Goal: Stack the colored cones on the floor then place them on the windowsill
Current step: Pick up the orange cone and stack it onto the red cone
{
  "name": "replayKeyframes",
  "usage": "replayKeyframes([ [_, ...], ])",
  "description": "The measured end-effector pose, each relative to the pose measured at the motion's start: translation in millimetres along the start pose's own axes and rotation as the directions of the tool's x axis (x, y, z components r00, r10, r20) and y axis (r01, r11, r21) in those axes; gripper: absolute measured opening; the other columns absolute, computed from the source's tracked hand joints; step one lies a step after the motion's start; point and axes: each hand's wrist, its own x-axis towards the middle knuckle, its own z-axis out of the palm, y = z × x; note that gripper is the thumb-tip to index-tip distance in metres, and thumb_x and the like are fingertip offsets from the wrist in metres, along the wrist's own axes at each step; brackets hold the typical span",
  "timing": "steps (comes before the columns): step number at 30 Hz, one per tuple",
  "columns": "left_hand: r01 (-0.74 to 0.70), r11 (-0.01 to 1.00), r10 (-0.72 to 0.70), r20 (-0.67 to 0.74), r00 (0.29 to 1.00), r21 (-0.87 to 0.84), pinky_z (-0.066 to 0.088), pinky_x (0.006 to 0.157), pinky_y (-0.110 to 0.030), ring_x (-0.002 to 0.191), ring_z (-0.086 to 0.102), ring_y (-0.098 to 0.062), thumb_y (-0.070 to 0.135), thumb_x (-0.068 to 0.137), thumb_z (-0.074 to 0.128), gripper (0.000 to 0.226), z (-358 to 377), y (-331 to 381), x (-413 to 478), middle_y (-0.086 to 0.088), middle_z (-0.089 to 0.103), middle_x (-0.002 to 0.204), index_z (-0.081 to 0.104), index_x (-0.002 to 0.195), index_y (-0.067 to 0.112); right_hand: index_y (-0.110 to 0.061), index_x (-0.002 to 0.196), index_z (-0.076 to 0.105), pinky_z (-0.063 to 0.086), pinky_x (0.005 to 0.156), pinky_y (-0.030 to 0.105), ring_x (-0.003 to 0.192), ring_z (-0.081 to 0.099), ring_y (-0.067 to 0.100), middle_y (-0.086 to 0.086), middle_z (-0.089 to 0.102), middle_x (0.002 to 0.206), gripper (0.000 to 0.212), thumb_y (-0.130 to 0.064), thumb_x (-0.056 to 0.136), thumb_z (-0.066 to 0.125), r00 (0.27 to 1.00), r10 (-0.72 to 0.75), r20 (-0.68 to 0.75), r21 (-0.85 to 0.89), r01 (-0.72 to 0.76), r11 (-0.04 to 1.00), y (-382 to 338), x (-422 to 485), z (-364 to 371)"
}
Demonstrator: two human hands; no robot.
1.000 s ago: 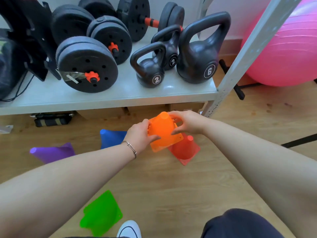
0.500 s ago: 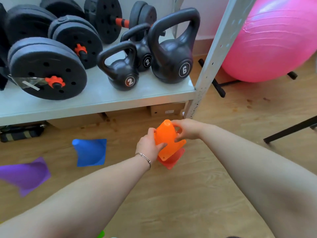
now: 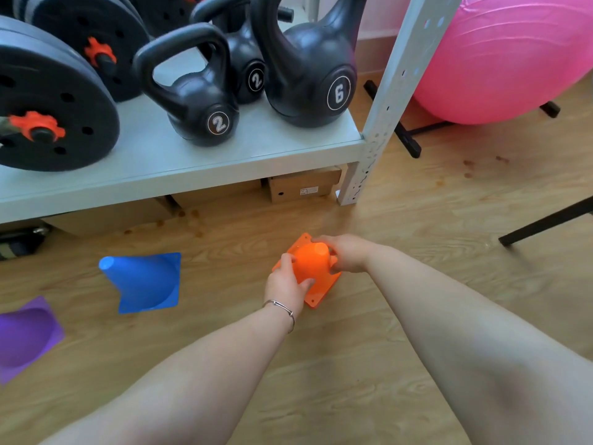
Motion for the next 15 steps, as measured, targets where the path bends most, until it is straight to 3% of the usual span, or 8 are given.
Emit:
replayKeyframes([
  [15,0.06,0.997,-0.059,0.032,0.998,-0.057,0.051,0.084,-0.036,0.103,0.063,-0.031,0.026,0.079,0.072,0.053,14.2,-11.8,7.3,-0.013,0.066,0.115,0.043,0.123,0.018,-0.033,0.166,0.026,0.055,0.101,0.037,0.131,0.062,0.035,0.014,0.064,0.146,0.092,-0.012,0.092,0.075,1.0,0.021,0.001,0.008,-0.021,1.0,3.8,11.2,17.0],
])
